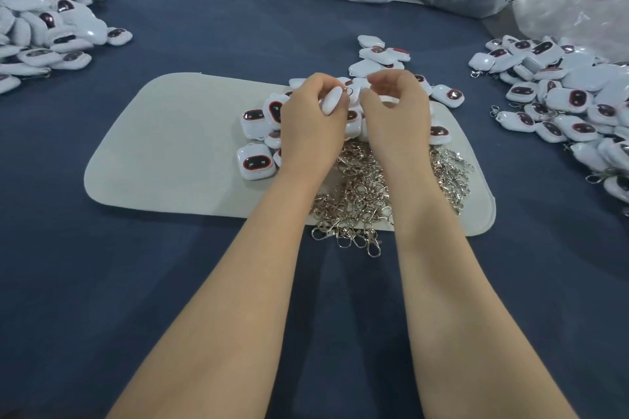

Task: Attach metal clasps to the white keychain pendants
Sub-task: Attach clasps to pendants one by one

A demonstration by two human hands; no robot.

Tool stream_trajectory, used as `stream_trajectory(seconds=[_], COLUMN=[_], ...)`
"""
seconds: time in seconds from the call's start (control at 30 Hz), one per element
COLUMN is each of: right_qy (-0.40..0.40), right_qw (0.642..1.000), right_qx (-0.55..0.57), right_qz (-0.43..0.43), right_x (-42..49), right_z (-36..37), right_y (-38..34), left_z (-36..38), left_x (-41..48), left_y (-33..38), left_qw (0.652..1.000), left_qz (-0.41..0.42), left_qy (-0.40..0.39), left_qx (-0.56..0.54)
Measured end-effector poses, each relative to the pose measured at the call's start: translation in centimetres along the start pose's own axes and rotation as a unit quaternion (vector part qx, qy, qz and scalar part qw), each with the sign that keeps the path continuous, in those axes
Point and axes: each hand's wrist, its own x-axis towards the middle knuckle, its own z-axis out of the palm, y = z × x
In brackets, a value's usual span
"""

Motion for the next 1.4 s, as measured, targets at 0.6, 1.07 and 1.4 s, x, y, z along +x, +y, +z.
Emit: stream_trajectory(seconds=[0.6,1.07,1.4], right_qy=[-0.038,-0.018,0.003], right_qw=[0.996,0.998,0.998], right_qx=[-0.071,-0.030,0.024], right_qz=[-0.032,-0.043,-0.058], right_x=[0.0,0.1,0.0], right_z=[0.2,0.5,1.5], right_y=[0.3,1.0,1.6], left_z=[0.2,0.4,0.8], left_x=[0.0,0.0,0.5], left_y=[0.2,-0.5,-0.9], left_qw=[0.999,1.000,1.000], left_qz=[0.015,0.004,-0.008], left_qy=[0.024,-0.006,-0.008], left_qx=[-0.029,-0.010,0.021])
